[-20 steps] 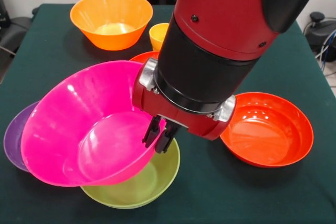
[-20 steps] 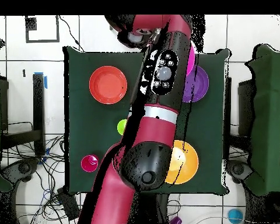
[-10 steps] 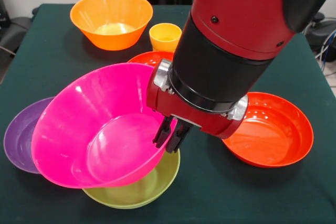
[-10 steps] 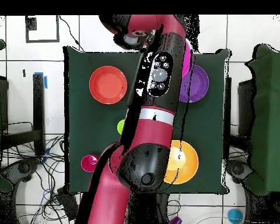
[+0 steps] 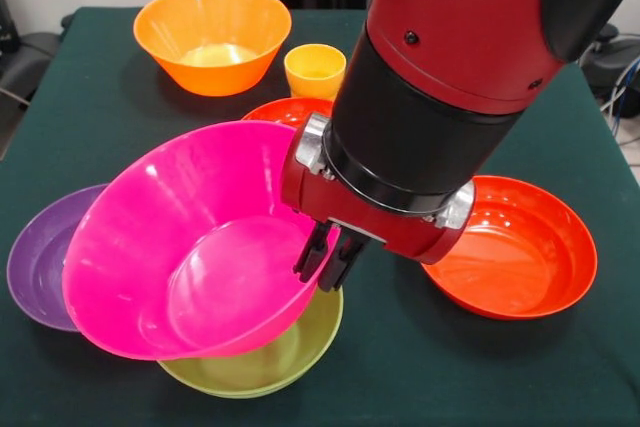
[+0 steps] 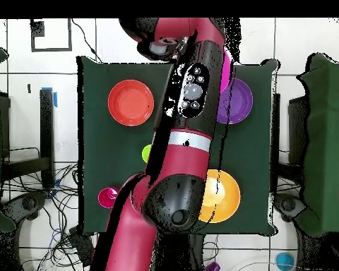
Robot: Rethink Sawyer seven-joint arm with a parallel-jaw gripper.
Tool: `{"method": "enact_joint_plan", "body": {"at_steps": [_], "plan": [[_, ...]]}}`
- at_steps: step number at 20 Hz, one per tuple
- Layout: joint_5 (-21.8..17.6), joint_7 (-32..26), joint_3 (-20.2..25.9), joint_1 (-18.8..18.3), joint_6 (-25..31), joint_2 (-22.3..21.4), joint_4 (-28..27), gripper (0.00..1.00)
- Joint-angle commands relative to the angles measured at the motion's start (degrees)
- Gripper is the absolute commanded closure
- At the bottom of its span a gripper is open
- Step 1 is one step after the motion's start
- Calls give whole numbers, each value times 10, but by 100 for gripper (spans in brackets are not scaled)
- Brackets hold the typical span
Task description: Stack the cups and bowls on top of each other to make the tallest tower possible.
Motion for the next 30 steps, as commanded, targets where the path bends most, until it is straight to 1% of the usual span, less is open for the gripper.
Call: {"method": "enact_joint_plan", "body": {"at_steps": [1,2,6,12,15,16,18,22,24,26,30], "plan": [[-24,-145,33,-4,-14,-20,26,100],[-31,-145,39,-2,-12,-23,29,100],[-37,-146,48,-1,-15,-23,32,100],[-36,-148,47,-1,-15,-24,31,100],[-42,-145,52,1,-21,-24,33,100],[-53,-145,68,4,-27,-26,38,100],[-86,-144,114,15,-46,-32,56,100],[-104,-154,151,24,-27,-45,76,100],[-106,-163,170,24,-27,-41,77,100],[-124,-179,207,31,-34,-43,92,100],[-154,-190,242,43,-41,-61,122,100]]}}
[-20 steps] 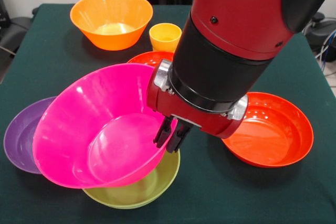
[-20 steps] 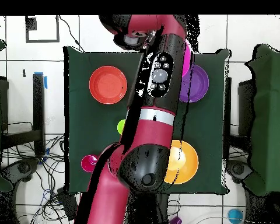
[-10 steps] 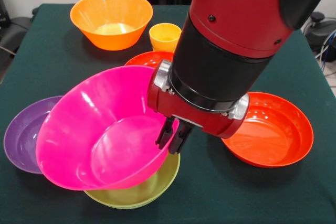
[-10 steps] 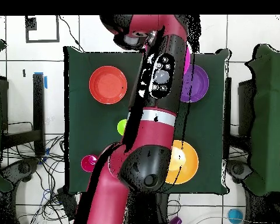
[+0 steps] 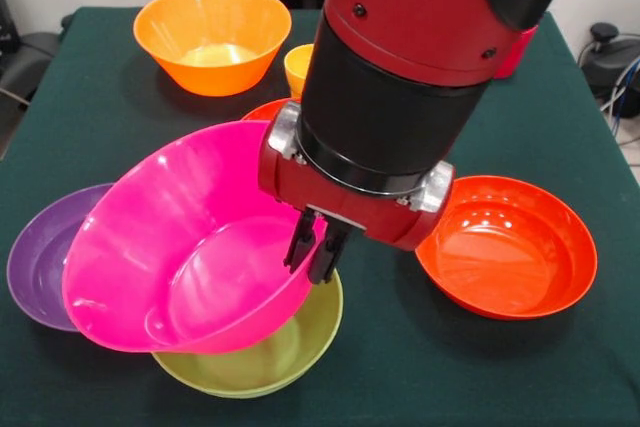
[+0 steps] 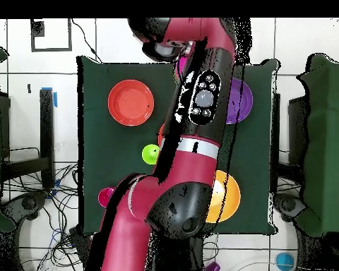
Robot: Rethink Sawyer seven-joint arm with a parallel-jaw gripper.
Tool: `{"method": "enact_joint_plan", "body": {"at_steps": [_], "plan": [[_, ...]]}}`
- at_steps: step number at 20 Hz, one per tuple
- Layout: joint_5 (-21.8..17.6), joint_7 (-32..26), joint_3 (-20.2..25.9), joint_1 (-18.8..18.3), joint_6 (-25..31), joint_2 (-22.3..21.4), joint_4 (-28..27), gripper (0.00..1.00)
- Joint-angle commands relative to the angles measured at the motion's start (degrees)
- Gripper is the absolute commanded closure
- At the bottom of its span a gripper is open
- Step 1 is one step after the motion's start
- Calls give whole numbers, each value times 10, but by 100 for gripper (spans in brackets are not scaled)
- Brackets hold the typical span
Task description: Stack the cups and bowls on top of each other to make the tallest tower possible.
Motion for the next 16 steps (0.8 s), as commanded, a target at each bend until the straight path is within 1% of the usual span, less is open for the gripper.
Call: {"method": "enact_joint_plan", "body": {"at_steps": [1,3,9,15,16], "plan": [[-86,-191,125,27,-34,-43,88,100],[-95,-192,137,31,-37,-49,101,100],[-113,-192,158,33,-42,-58,116,100],[-122,-197,171,29,-35,-58,109,100],[-123,-197,175,29,-36,-59,109,0]]}}
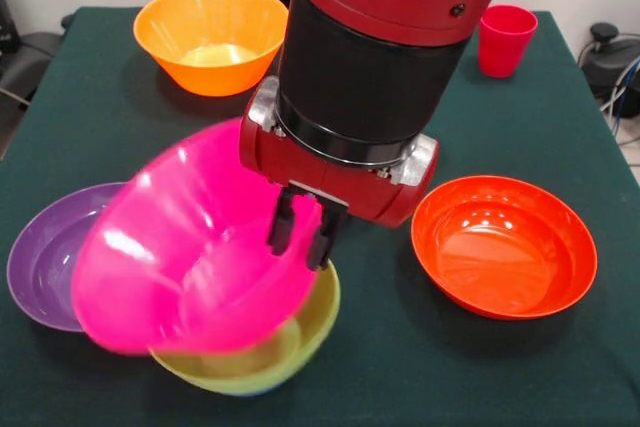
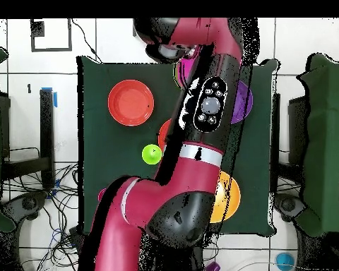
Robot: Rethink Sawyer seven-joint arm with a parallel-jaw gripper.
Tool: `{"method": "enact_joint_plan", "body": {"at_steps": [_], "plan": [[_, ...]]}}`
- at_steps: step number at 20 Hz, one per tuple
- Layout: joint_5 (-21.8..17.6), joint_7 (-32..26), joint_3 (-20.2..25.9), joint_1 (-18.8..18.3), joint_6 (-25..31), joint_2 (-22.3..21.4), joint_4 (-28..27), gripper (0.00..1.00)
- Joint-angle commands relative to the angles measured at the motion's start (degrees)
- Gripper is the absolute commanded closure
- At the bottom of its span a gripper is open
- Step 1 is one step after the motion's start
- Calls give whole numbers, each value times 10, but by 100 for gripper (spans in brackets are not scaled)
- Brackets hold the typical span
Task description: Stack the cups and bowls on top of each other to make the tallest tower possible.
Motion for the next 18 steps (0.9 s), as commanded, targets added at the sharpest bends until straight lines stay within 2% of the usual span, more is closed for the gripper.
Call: {"method": "enact_joint_plan", "body": {"at_steps": [1,4,7,18], "plan": [[-48,-194,68,6,-12,-15,41,0],[-46,-192,59,2,1,-13,30,0],[-55,-194,70,7,-6,-20,45,0],[-64,-193,85,5,-8,-21,40,0]]}}
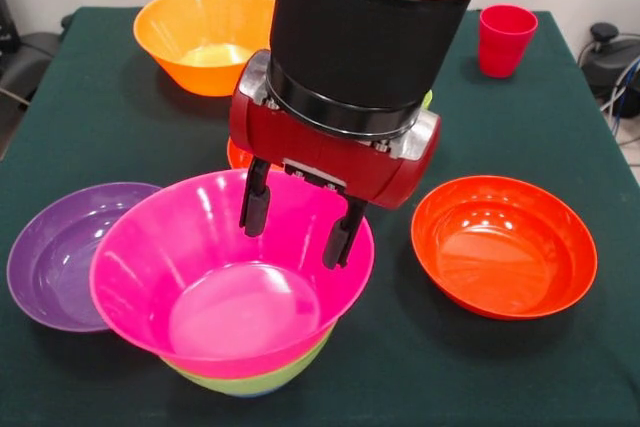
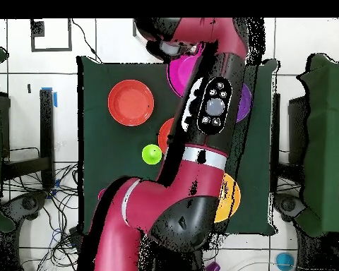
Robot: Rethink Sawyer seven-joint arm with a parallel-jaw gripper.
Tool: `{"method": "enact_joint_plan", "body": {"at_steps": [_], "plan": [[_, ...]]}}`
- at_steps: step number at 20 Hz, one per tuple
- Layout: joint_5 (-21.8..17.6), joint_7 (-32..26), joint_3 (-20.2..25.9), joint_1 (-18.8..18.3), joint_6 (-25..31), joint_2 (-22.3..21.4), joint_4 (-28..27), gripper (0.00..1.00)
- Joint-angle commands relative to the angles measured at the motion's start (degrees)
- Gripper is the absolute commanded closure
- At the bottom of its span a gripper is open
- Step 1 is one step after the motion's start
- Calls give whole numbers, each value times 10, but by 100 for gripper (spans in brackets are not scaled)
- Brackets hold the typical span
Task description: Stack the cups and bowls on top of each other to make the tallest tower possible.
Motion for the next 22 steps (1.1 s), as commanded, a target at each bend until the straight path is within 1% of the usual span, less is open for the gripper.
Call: {"method": "enact_joint_plan", "body": {"at_steps": [1,4,6,7,10,12,15,17,18,22], "plan": [[-43,-196,60,5,-1,-7,41,0],[-43,-211,63,3,27,-26,49,0],[-37,-225,57,-4,52,-36,42,0],[-41,-233,61,-4,55,-42,49,0],[-40,-247,59,-8,68,-48,49,0],[-33,-248,53,-11,73,-41,38,0],[-28,-250,51,-13,79,-43,37,0],[-33,-251,56,-9,83,-54,51,0],[-46,-256,70,1,77,-76,84,0],[-58,-255,86,18,74,-106,138,0]]}}
